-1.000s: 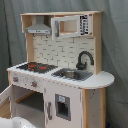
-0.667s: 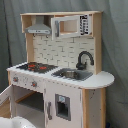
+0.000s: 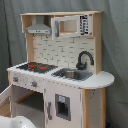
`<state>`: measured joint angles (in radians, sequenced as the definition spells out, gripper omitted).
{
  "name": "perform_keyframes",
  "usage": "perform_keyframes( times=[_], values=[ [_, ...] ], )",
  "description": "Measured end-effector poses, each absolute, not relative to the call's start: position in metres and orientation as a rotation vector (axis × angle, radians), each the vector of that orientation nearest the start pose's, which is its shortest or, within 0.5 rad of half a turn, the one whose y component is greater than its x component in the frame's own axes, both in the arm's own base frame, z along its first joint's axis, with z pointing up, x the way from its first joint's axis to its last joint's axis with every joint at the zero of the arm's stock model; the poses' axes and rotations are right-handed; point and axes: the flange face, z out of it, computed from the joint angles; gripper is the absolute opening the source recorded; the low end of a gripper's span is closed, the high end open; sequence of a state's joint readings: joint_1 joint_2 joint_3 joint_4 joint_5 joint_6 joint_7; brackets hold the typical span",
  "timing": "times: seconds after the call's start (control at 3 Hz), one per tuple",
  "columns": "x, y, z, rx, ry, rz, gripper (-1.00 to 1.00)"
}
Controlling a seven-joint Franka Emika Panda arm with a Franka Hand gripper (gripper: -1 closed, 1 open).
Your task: Play with the kitchen
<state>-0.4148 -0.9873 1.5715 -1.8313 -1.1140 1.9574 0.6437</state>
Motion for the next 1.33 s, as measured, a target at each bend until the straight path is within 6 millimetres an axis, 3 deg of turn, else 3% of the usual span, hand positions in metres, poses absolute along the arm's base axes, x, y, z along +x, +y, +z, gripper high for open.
perform_keyframes(
  times=[1.33],
  values=[
    [0.062, 0.681, 0.443, 1.146, 0.829, 1.685, 1.00]
  ],
)
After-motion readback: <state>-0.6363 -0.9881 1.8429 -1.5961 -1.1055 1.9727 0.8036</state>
